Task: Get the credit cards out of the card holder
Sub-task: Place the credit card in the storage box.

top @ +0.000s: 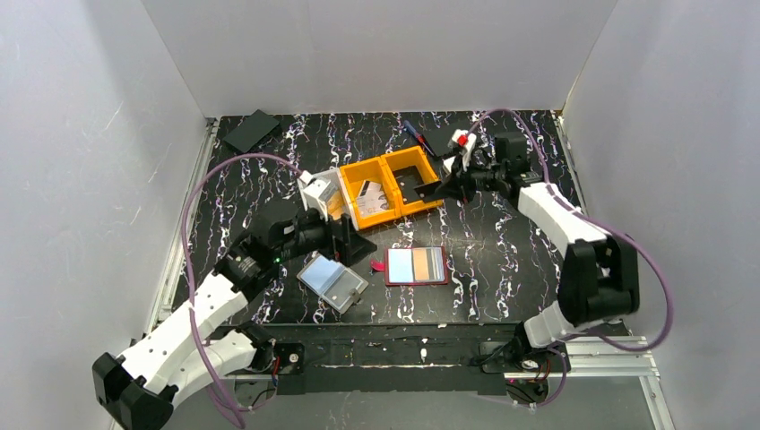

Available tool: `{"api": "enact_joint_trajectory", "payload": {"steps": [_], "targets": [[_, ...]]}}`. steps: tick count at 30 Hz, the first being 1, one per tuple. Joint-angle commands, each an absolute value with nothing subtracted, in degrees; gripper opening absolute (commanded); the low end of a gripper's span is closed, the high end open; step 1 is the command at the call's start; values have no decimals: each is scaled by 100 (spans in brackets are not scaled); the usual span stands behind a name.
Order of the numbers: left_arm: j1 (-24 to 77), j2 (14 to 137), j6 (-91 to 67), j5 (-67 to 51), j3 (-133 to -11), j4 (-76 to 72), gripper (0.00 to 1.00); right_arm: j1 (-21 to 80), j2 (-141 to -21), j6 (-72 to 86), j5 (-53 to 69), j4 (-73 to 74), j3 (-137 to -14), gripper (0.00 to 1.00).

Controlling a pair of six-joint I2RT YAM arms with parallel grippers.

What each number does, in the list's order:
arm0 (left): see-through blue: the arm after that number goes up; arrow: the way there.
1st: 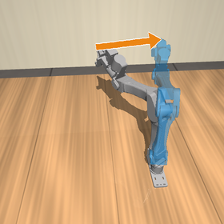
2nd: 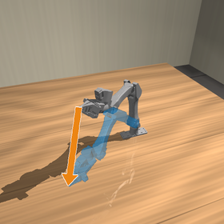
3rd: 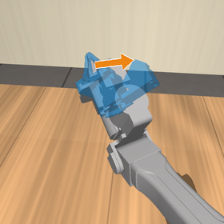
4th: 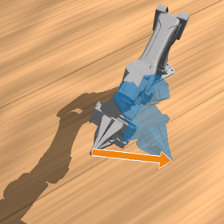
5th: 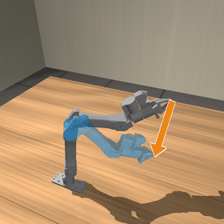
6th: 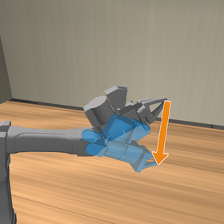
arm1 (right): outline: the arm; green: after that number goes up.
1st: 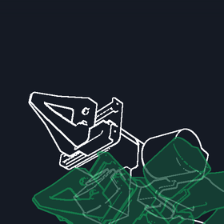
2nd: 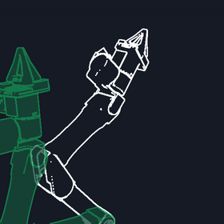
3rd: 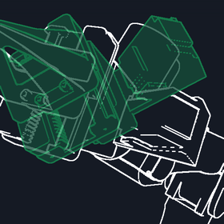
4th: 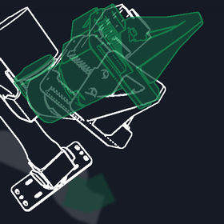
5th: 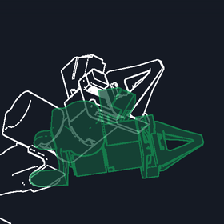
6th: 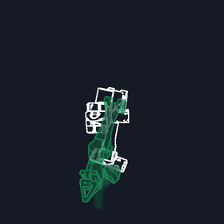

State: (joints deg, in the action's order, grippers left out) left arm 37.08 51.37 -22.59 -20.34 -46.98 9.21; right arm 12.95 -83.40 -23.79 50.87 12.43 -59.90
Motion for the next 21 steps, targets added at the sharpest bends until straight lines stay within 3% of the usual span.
{"api": "enact_joint_trajectory", "payload": {"steps": [1,8,21], "targets": [[3667,4690,-2787,-2183,-3985,499,98,1249,-9107,-1989,4063,403,-6785,1],[3669,4780,-2929,-2386,-3757,196,98,1269,-9941,-1270,3682,-186,-7252,1],[3674,4165,-3507,-2251,-3231,35,98,1980,-10773,-761,2495,375,-7969,1]]}}
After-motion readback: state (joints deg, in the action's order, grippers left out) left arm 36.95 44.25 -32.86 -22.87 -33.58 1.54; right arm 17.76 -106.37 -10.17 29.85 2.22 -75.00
